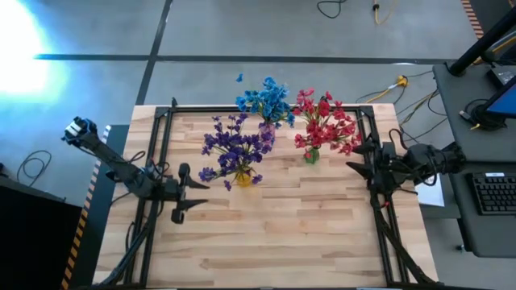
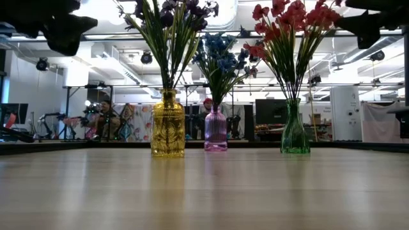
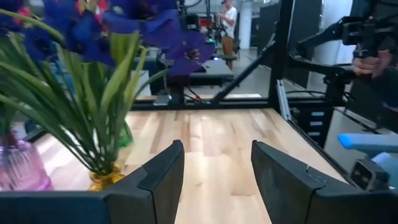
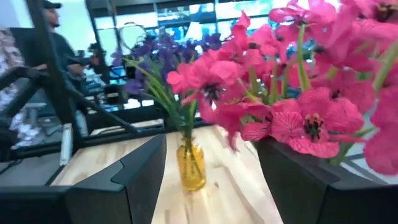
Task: Sort flowers into vase by color
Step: Return to Home Position
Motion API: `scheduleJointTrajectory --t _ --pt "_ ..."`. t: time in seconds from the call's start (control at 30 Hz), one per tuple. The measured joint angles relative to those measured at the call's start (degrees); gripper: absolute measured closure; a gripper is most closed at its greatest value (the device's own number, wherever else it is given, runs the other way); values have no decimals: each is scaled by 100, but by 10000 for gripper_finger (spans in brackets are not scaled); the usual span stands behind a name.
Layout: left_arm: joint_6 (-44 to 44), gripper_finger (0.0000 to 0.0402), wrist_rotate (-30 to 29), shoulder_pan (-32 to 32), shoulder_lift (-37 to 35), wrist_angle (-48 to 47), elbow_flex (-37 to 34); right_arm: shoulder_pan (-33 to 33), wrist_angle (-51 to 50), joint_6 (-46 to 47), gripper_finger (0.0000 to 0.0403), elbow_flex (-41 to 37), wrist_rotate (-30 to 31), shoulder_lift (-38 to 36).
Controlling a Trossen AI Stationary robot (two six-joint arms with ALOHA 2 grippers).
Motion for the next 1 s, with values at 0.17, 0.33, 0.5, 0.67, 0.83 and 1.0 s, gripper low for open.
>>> scheduleJointTrajectory --t 0.17,0.33,0.5,0.67,0.83,1.0 --pt "308 228 43 162 -184 91 -184 0 3 -83 158 -2 -334 -118" --pt "664 228 331 276 -508 33 -191 0 230 -301 158 -155 -427 -121" --pt "788 228 350 389 -881 -368 -202 0 471 -393 158 -227 -627 -121" --pt "863 228 352 479 -1356 -874 -204 0 879 -459 158 -452 -843 -121" --pt "865 228 358 482 -1987 -1518 -204 0 1425 -690 158 -906 -885 -125" --pt "945 228 361 482 -2685 -2116 -204 0 2255 -852 158 -1368 -1054 -115"
